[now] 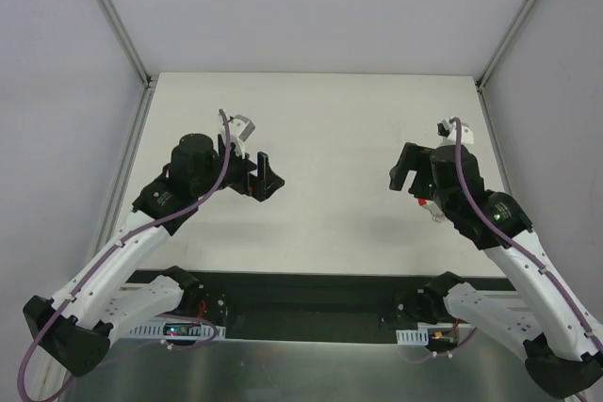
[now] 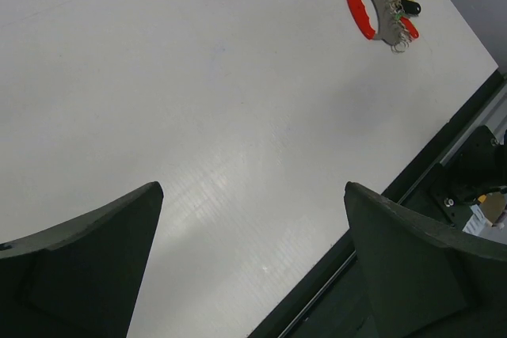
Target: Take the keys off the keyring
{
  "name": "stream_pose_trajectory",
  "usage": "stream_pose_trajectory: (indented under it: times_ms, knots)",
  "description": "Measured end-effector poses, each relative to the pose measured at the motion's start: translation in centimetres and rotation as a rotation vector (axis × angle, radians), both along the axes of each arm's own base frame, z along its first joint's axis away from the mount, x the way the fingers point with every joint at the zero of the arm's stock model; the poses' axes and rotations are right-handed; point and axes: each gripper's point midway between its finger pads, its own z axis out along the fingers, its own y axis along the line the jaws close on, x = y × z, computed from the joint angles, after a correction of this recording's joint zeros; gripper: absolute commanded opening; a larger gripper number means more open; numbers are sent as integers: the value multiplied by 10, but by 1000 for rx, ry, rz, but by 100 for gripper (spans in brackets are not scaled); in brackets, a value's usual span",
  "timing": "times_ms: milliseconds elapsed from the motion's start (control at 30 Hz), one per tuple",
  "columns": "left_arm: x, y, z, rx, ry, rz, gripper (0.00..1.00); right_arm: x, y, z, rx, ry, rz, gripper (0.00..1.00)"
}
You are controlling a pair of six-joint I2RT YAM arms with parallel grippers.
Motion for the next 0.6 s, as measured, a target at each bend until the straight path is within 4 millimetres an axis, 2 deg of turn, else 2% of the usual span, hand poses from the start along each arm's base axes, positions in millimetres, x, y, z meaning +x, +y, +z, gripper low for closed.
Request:
stream_pose_trajectory:
  times_ms: [100,333,467,500,533,567,600]
  knots:
    - [1,0,-1,1,2,1,99,2,-7,-2,-13,1,-45,96]
    - [8,3,-7,14,20,48,99,16,-23,-26,-165,75,-140,96]
    - [11,6,-9,15,29,81,99,35,-60,-47,-270,155,-294,99]
    - [12,8,-10,14,30,97,99,39,-74,-55,-287,193,-344,97]
    - [13,9,-11,14,31,112,99,42,-88,-64,-296,236,-390,88]
    - [14,14,-16,19,39,141,99,46,-114,-84,-289,331,-469,79]
    - [14,14,-16,19,39,141,99,46,-117,-86,-290,337,-477,73]
